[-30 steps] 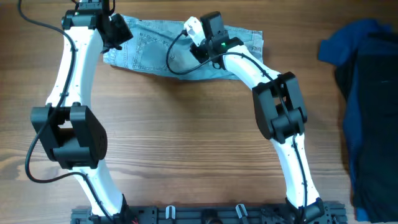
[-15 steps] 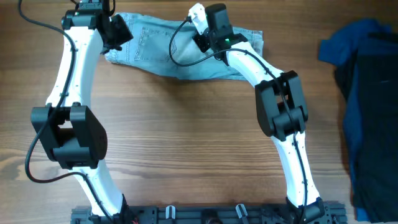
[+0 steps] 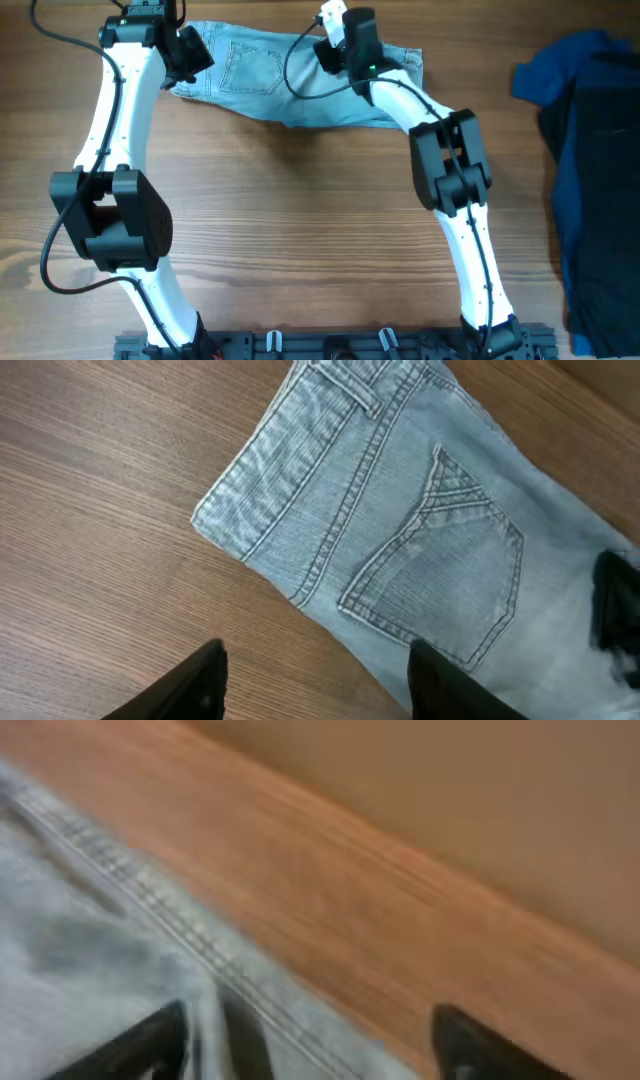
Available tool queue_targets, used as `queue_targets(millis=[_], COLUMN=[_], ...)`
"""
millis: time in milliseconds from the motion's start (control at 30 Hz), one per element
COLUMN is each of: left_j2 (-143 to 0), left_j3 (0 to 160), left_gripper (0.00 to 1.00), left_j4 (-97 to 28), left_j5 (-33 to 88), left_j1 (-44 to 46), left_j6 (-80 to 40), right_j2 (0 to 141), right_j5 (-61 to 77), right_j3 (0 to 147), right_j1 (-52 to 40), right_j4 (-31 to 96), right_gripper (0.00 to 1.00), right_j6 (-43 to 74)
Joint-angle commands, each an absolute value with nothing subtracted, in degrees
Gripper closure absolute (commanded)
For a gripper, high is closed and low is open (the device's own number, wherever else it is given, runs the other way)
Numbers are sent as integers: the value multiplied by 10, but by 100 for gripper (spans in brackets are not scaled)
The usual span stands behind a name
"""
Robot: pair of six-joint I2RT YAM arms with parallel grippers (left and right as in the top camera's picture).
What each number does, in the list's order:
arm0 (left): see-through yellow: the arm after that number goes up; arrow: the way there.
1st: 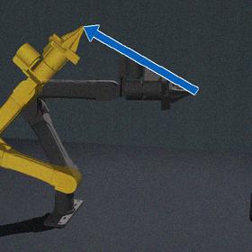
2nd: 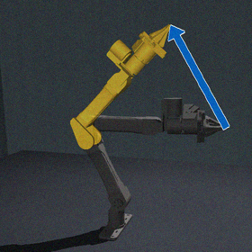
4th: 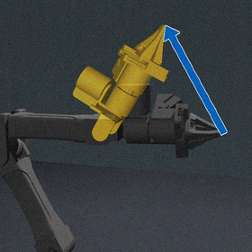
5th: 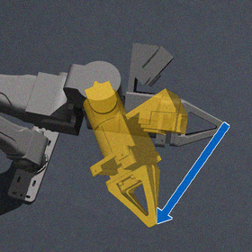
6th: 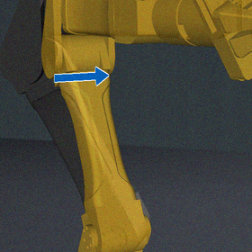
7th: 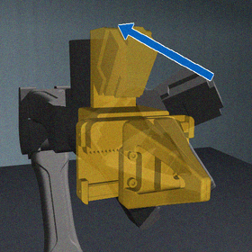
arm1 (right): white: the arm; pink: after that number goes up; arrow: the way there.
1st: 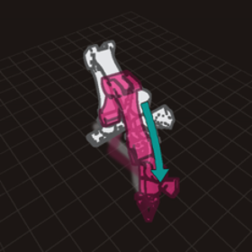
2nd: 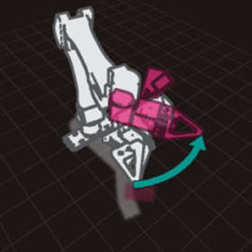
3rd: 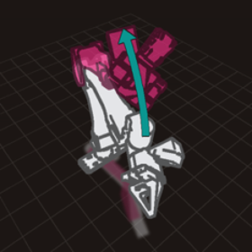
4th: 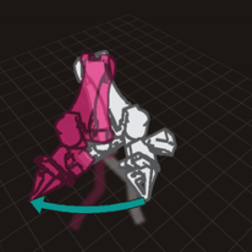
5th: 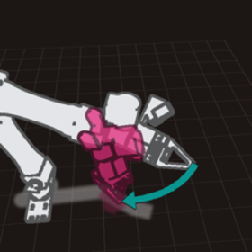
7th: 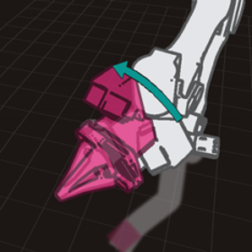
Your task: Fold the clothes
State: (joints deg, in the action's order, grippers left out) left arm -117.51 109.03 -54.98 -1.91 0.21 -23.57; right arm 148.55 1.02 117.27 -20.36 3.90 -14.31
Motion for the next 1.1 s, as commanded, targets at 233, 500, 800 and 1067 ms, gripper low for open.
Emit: queue_targets(millis=[233,500,800,1067], left_j2=[-1183,-1227,-1231,-1231], left_j3=[1094,1078,1078,1078], left_gripper=[53,79,76,73], left_j4=[-549,-549,-521,-479], left_j5=[-24,-24,-24,-24], left_j1=[3,3,6,6], left_j6=[-227,-227,-227,-227], right_j2=[1251,1254,1255,1287], right_j5=[25,65,78,77], right_j3=[1217,1137,956,886], right_j1=[-179,-181,-181,-181], right_j4=[474,626,399,353], right_gripper=[0,96,96,96], right_j6=[-71,-6,-17,-30])
